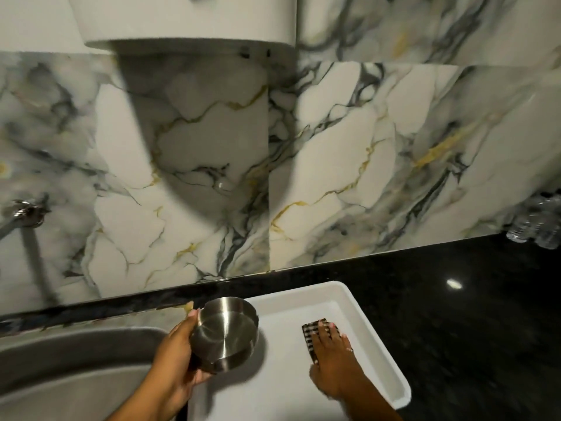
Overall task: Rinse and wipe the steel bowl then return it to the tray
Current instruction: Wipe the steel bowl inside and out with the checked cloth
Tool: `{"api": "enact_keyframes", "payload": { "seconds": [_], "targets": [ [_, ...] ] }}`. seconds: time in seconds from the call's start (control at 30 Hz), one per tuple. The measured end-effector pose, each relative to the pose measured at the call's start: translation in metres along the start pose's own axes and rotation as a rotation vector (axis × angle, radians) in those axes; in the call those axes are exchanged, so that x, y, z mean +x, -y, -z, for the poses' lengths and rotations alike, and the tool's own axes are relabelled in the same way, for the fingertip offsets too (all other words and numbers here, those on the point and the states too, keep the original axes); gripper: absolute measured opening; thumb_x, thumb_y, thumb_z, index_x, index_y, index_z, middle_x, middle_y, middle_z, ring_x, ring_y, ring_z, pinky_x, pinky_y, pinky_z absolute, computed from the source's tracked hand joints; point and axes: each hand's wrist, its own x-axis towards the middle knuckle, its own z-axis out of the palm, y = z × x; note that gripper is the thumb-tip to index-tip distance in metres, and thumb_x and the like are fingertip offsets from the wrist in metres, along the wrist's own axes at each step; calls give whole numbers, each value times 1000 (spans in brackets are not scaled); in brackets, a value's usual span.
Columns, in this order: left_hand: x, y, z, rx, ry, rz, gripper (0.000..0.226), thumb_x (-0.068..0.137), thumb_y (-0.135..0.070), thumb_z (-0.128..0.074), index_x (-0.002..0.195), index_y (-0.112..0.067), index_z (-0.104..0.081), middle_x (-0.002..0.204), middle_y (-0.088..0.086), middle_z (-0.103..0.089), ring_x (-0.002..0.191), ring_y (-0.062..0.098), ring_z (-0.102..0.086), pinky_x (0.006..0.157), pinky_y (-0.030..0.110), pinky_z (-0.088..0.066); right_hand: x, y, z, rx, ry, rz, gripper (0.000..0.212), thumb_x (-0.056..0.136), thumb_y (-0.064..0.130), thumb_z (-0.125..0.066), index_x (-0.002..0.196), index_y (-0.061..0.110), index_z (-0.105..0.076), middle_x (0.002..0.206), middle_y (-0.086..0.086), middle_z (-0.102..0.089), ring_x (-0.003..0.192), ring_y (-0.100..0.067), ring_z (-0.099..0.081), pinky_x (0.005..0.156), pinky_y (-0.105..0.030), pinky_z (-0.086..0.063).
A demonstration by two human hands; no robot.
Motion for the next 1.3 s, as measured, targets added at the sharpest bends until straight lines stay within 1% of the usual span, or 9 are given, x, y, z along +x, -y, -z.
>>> {"api": "enact_keyframes", "payload": {
  "seconds": [0.33,0.43,0.5,0.57,0.77,0.93,1.07,1.2,1.3],
  "targets": [
    [-6,3,10,30,-78,-40,33,94,-44,-54,107,-18,-70,94,15,-79,91,38,-71,61,49,-60,12,-4,-15,110,-49,-33,68,94,9,-35,156,9,-7,165,-12,4,151,-32,2,120,-34,7],
    [-9,-4,23,29,-88,-74,35,94,-44,-53,109,-17,-69,101,16,-77,91,37,-70,61,45,-60,8,5,5,437,-24,-181,59,96,7,-36,154,13,-23,160,-18,-25,144,-30,-32,119,-30,-20],
    [-10,-9,38,10,-102,-95,34,94,-44,-52,110,-18,-68,104,15,-75,88,34,-70,56,40,-58,2,21,35,841,-41,-320,48,93,2,-43,139,12,-51,110,-25,-70,92,-32,-71,79,-34,-56],
    [-11,-13,58,-21,-111,-105,34,94,-43,-52,113,-19,-67,109,14,-73,90,32,-68,55,40,-57,1,44,63,1171,-108,-339,38,92,-1,-48,124,12,-65,79,-10,-73,66,-25,-68,63,-28,-53],
    [-23,-33,121,-112,-128,-120,35,94,-43,-53,117,-20,-66,112,13,-72,100,36,-67,71,64,-57,-25,202,124,1901,59,75,63,83,-18,-40,121,26,-66,109,-12,-75,84,-25,-73,62,-28,-59],
    [-32,-67,186,-100,-100,-196,30,97,-39,-51,117,-22,-66,104,7,-78,96,29,-71,86,59,-53,-63,360,114,1461,97,248,68,81,-14,-44,131,28,-62,113,0,-75,104,-24,-70,89,-40,-59],
    [-31,-90,246,-46,-30,-333,29,101,-22,-46,119,-15,-68,110,9,-76,96,23,-73,97,49,-51,-83,456,94,1059,92,300,66,85,-4,-47,140,33,-51,123,10,-64,94,4,-62,76,-5,-50],
    [-27,-97,285,-35,-59,-342,28,102,-19,-44,116,-15,-68,98,6,-79,86,16,-75,68,25,-59,-92,505,77,829,181,406,68,87,1,-46,147,31,-36,136,-2,-58,110,-13,-61,91,-25,-54],
    [-27,-103,310,-39,-55,-308,27,101,-23,-46,116,-19,-69,105,9,-77,95,21,-72,77,32,-55,-95,524,76,715,245,443,59,86,3,-48,141,26,-43,130,-5,-61,111,-20,-61,95,-36,-54]
  ]
}}
